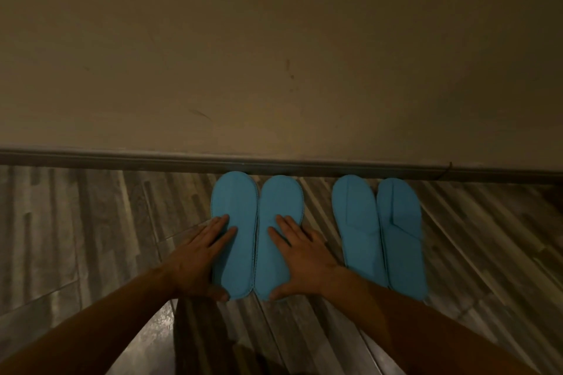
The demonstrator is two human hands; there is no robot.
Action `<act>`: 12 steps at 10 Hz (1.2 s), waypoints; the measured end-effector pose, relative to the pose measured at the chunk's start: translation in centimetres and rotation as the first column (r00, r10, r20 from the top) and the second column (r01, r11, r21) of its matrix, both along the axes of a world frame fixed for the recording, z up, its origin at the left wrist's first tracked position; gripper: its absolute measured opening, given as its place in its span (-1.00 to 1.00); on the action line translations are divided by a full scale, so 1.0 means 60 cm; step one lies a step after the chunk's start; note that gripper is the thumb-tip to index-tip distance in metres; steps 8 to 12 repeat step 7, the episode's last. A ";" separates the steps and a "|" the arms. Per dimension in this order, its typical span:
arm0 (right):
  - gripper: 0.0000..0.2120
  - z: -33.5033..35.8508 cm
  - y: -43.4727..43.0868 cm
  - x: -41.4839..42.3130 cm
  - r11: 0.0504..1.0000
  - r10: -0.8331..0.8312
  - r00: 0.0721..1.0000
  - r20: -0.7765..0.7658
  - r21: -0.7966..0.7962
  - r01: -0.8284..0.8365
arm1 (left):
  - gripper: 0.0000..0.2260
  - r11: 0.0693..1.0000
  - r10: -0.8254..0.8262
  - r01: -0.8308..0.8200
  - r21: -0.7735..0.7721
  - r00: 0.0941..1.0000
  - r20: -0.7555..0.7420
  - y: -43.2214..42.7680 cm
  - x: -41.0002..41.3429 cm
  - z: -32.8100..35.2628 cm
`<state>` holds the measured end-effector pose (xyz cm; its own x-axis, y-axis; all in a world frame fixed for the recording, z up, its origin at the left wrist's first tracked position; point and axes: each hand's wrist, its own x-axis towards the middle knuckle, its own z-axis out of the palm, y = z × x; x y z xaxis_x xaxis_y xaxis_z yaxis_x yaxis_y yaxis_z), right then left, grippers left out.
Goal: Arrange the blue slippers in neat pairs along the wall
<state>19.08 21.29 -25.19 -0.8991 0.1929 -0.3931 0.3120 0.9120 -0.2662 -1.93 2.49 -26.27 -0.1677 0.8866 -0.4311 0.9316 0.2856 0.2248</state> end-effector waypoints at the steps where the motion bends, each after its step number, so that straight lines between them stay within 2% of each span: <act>1: 0.26 -0.002 0.002 0.000 1.000 0.006 1.000 0.000 0.008 -0.006 | 0.19 1.000 -0.007 0.007 -0.021 1.000 -0.003 0.002 0.002 0.007; 4: 0.26 0.002 0.005 0.008 1.000 0.002 0.999 -0.036 0.016 -0.001 | 0.16 0.998 -0.045 0.043 -0.047 0.998 -0.042 0.003 0.006 0.021; 5: 0.24 0.013 0.009 0.019 0.999 -0.047 0.997 -0.066 0.020 0.048 | 0.10 0.999 -0.006 0.005 -0.046 1.000 -0.025 0.008 0.010 0.037; 6: 0.22 0.032 0.028 0.027 0.991 -0.130 0.989 -0.074 0.025 0.132 | 0.05 0.997 0.070 -0.070 -0.016 0.998 0.001 0.022 0.012 0.062; 7: 0.21 0.060 0.052 0.028 0.976 -0.204 0.974 -0.101 0.056 0.211 | 0.00 0.988 0.124 -0.122 0.096 0.992 -0.013 0.041 0.011 0.084; 12: 0.21 0.060 0.052 0.028 0.976 -0.204 0.974 -0.101 0.056 0.211 | 0.00 0.988 0.124 -0.122 0.096 0.992 -0.013 0.041 0.011 0.084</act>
